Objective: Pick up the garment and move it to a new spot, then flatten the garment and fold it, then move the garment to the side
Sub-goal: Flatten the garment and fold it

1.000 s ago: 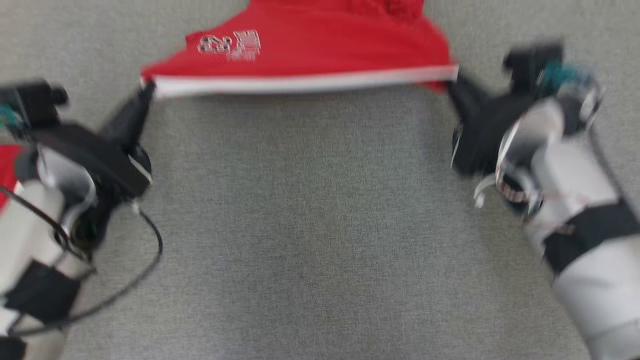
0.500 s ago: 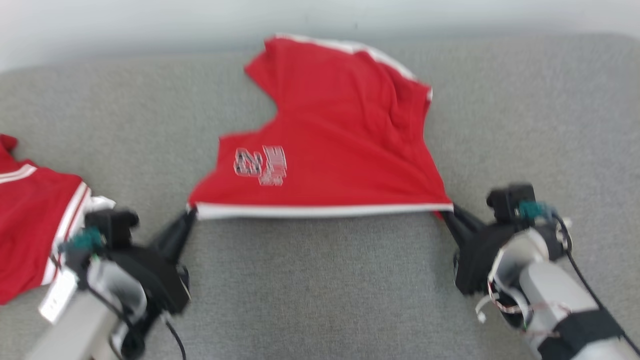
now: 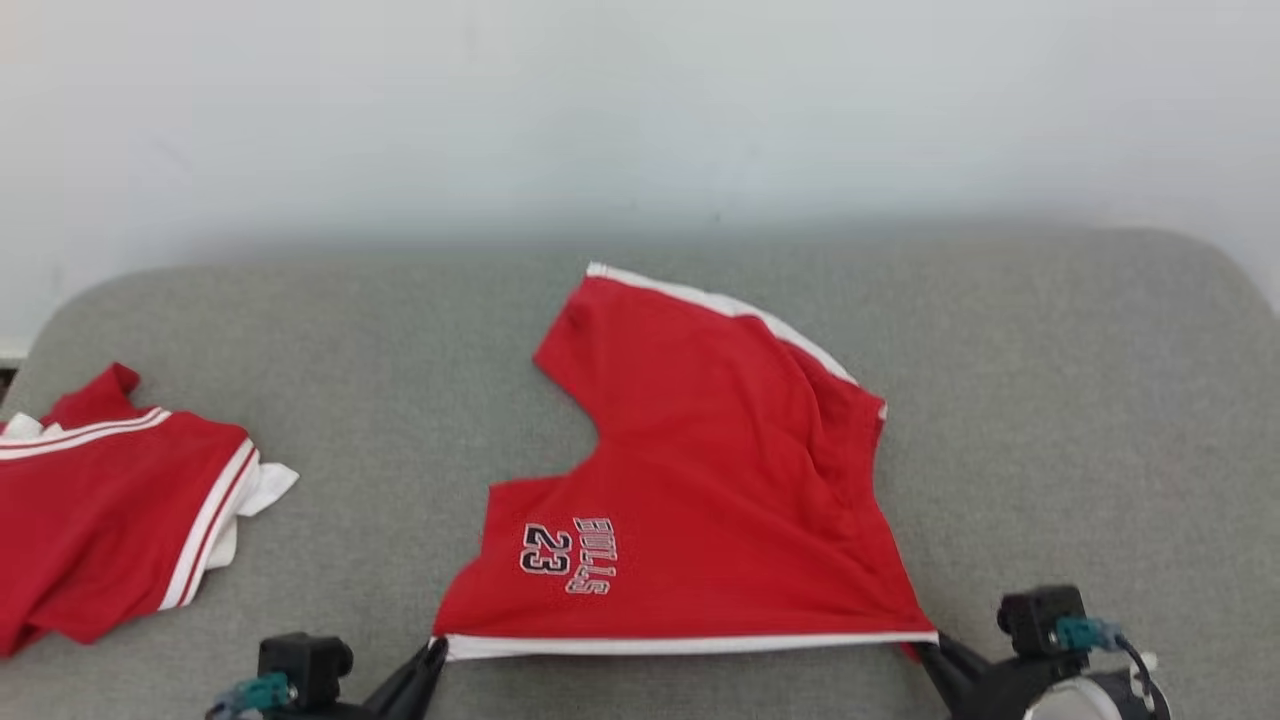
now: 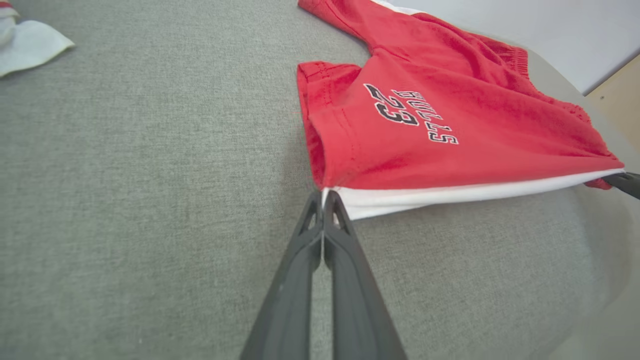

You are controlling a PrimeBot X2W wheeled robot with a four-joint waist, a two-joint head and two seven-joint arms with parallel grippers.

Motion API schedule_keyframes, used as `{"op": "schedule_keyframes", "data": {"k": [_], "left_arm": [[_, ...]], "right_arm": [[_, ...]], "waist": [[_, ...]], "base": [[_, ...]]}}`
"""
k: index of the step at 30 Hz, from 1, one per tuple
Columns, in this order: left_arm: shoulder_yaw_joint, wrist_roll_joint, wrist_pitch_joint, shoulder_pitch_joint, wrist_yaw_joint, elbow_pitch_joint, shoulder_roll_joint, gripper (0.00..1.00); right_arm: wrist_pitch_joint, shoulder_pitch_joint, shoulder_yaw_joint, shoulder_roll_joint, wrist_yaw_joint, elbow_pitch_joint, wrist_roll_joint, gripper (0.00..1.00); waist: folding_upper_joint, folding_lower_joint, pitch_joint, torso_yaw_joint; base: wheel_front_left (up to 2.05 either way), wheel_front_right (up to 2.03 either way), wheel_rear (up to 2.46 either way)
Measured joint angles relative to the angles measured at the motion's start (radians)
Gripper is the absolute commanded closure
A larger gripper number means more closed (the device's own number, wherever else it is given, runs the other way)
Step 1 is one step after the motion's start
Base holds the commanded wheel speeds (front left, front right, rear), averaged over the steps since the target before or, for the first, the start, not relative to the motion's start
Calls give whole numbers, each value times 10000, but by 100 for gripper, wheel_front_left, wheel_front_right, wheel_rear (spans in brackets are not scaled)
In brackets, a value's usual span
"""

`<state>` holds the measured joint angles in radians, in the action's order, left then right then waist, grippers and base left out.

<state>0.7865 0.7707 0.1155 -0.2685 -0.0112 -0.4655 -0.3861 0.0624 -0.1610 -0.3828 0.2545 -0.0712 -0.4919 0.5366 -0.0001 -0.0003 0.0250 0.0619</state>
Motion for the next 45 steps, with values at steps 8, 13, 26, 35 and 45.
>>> {"op": "schedule_keyframes", "data": {"k": [8, 13, 26, 35, 45], "left_arm": [[155, -36, -88, 743, 385, 353, -8, 100], [303, 88, -318, 1040, 462, 305, 33, 100], [240, 408, -639, 1009, 548, -224, 318, 0], [-372, 731, -295, 1167, 734, 50, -81, 0], [-748, 568, 265, 1152, 995, 790, -232, 0]], "right_arm": [[351, 734, -123, 159, 155, 447, 44, 100], [606, 953, -176, 153, 247, 466, 75, 100], [1147, 928, -297, 12, 449, 387, 165, 0], [1327, 922, -151, 180, 443, 1223, 366, 0], [1845, 1360, -61, 533, 345, 2823, 702, 0]], "waist": [[0, 1, -706, 143], [0, 3, -742, 189], [1, 3, -648, 222], [1, 3, -694, 173], [1, 3, -821, 152]], "base": [[0, 0, 0], [0, 0, 0], [0, 0, 0], [0, 0, 0], [0, 0, 0]]}}
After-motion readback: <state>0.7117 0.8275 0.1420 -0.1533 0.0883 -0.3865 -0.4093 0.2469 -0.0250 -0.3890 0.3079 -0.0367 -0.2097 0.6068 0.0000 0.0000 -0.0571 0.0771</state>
